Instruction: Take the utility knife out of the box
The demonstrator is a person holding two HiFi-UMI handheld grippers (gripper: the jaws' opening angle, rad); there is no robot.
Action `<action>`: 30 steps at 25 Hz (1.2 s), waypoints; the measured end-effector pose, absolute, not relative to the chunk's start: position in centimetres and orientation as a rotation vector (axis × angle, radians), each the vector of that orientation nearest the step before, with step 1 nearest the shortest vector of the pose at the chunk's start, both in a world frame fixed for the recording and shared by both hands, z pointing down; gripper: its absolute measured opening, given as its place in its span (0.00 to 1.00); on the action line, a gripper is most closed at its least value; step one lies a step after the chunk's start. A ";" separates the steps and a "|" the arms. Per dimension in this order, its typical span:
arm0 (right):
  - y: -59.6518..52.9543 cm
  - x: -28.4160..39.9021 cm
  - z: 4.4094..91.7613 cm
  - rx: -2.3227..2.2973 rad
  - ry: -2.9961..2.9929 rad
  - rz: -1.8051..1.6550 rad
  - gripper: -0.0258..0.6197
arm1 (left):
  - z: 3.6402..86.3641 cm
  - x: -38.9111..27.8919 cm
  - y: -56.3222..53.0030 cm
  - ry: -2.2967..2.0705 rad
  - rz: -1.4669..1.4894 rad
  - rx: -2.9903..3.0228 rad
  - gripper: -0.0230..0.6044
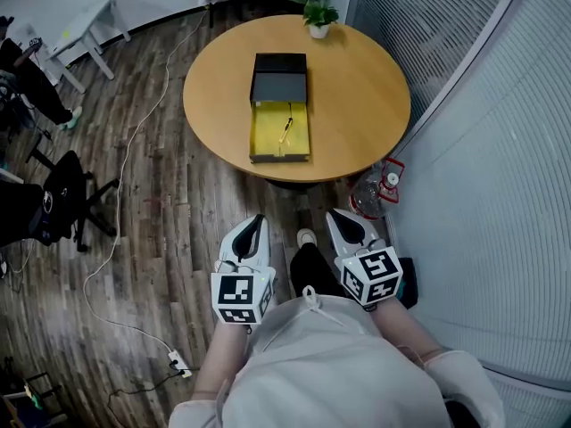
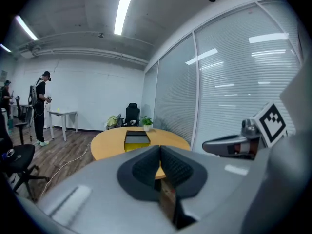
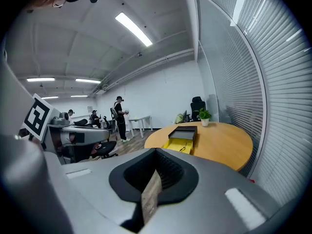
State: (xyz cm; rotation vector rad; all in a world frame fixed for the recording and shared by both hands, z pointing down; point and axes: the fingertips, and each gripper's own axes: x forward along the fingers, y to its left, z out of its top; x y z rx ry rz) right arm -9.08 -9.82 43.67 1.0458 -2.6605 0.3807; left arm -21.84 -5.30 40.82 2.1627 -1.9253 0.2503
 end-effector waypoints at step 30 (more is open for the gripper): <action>-47.2 -15.4 55.3 0.794 -2.522 0.547 0.04 | 62.0 -26.6 -43.3 -1.651 0.743 1.842 0.09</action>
